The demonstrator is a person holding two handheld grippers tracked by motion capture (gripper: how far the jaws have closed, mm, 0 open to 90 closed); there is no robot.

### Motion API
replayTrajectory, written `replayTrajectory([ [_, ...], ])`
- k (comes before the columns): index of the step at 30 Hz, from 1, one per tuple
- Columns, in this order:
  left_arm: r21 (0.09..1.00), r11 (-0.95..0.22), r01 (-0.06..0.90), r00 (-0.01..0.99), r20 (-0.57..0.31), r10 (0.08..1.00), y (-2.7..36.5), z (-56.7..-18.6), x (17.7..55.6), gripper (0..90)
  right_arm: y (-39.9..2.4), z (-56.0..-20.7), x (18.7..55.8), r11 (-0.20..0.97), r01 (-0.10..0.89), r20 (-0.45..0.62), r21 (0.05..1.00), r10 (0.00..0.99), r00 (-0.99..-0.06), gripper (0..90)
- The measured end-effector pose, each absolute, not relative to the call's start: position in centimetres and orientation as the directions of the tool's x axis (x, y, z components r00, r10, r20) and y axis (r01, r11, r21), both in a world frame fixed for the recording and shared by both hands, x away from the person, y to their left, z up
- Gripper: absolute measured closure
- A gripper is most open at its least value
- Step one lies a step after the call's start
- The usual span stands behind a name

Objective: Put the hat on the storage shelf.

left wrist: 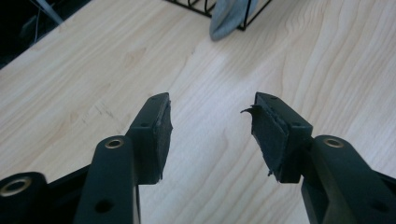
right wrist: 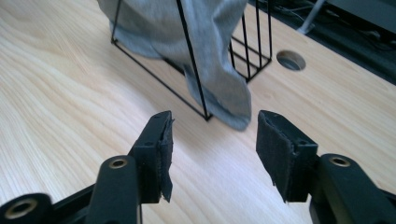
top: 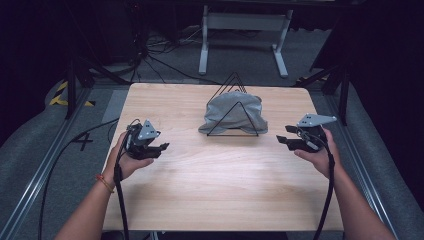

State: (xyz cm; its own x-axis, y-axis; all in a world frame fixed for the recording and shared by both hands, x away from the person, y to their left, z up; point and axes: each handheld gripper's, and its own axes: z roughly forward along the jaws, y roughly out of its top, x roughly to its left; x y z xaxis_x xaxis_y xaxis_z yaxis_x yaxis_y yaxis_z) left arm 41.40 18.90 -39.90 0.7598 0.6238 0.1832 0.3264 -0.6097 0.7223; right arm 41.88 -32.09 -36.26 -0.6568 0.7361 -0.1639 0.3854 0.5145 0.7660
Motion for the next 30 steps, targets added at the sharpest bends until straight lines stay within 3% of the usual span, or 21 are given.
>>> replayTrajectory([
  [18, 0.649, -0.649, 0.396, 0.778, 0.139, 0.613, 20.8, -44.1, 38.5, 17.9, -35.1, -40.0, 37.7, 0.513, 0.429, -0.157, 0.743, 0.758, -0.634, 30.2],
  [30, 0.66, -0.621, 0.423, 0.786, 0.073, 0.613, 22.6, -47.2, 36.7, 17.1, -38.1, -44.0, 34.8, 0.478, 0.504, -0.102, 0.719, 0.791, -0.604, 28.4],
])
